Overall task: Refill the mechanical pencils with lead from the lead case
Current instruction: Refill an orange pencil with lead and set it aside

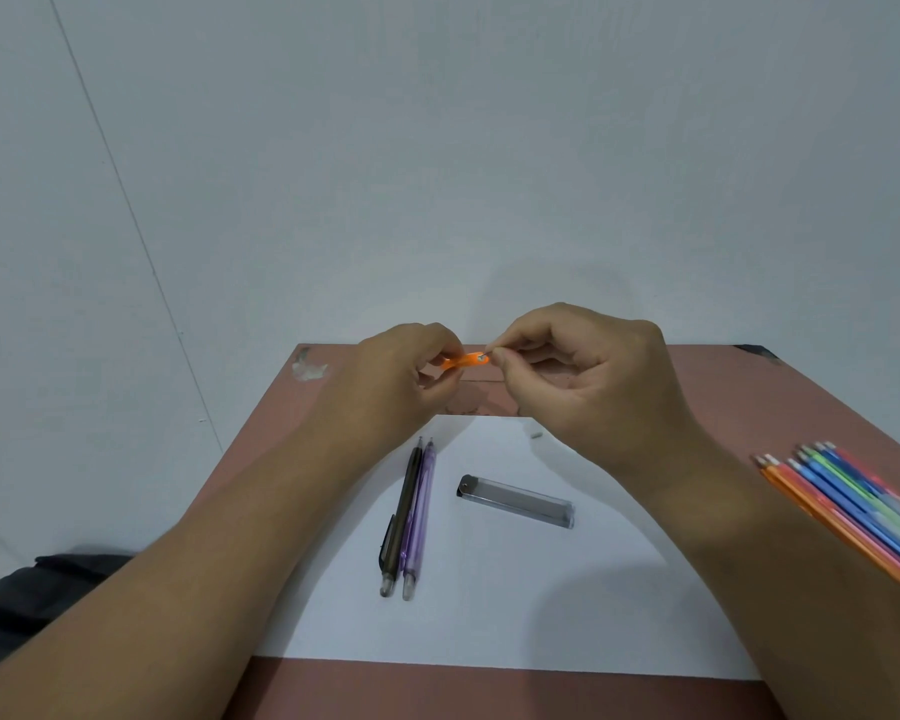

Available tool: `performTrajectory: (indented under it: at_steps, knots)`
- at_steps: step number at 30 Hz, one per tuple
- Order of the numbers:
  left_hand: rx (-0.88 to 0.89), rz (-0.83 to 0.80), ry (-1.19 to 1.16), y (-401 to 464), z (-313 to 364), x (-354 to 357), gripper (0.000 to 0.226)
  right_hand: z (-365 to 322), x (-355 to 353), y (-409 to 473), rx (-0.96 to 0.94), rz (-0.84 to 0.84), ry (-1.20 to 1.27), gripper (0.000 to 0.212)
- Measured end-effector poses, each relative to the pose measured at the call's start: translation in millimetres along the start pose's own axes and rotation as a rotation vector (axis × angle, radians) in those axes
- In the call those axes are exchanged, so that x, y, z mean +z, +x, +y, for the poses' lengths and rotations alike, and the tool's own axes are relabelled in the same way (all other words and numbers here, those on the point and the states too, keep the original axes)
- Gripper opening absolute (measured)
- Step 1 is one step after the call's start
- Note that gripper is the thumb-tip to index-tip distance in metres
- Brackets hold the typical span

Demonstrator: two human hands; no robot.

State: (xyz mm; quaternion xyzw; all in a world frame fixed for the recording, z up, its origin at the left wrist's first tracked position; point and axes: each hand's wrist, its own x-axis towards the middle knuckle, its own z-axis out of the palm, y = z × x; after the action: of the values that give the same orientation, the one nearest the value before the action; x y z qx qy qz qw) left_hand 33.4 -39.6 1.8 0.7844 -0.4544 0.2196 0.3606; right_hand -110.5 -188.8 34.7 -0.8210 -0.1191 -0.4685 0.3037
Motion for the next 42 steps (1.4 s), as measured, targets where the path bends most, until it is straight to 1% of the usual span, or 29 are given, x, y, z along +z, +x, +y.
performTrajectory:
  at_steps: [12, 18, 21, 27, 32, 36, 42]
  knots:
    - [0.01, 0.003, -0.003, -0.7, 1.1, -0.3, 0.007, 1.6, -0.5, 0.1, -0.024, -0.006, -0.031, 0.007]
    - [0.009, 0.003, 0.01, -1.2, 4.2, -2.2, 0.007, 5.6, 0.8, 1.0, -0.076, -0.012, -0.121, 0.006]
    - [0.0, 0.008, 0.029, -1.8, 6.4, -2.5, 0.006, 7.2, 0.7, 1.1, -0.058, -0.026, -0.14, 0.006]
    - [-0.024, -0.047, -0.063, -2.1, 4.7, -1.1, 0.011, 8.0, 2.0, 2.3, -0.016, -0.009, -0.145, 0.006]
    - [-0.037, -0.053, -0.083, -2.7, 7.4, -1.6, 0.025, 7.4, 2.6, 1.0, 0.07, -0.019, -0.105, 0.016]
    - [-0.066, -0.064, -0.101, -1.8, 6.2, -1.7, 0.011, 6.9, 1.5, 1.6, 0.1, -0.017, -0.103, 0.022]
    - [-0.082, -0.06, -0.101, -1.5, 7.7, -2.8, 0.009, 10.9, 0.5, 2.4, 0.201, -0.02, -0.161, 0.02]
